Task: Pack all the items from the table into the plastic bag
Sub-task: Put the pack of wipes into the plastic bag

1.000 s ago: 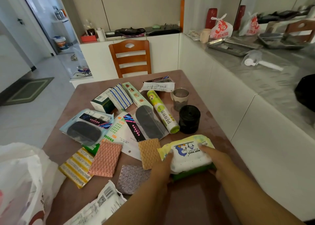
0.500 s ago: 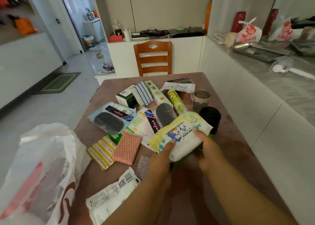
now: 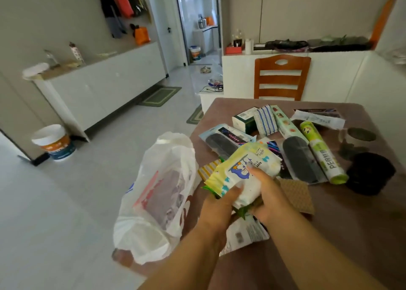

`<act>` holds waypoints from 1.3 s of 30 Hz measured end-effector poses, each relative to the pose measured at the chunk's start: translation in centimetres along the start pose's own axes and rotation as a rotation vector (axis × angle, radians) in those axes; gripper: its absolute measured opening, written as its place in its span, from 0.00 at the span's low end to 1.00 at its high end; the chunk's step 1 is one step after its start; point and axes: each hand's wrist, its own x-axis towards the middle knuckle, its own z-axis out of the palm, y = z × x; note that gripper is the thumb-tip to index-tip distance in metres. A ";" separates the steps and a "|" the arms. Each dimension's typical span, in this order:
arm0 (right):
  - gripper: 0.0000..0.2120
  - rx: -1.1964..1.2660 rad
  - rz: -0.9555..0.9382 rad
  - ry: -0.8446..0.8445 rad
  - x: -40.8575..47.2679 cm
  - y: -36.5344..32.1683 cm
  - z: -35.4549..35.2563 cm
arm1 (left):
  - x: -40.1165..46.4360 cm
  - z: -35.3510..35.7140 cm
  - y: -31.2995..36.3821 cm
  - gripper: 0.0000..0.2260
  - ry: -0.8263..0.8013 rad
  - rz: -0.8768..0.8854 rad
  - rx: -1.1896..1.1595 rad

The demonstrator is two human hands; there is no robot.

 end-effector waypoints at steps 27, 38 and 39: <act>0.23 -0.502 0.261 -0.162 5.4 10.1 17.5 | 4.7 -22.4 8.8 0.39 0.350 -0.009 0.659; 0.12 -1.176 -0.046 -0.103 5.1 9.1 15.9 | 4.8 -21.7 10.6 0.34 0.320 0.131 0.791; 0.08 -1.150 -0.084 -0.107 5.1 8.4 15.2 | 4.7 -21.3 11.0 0.34 0.312 0.175 0.838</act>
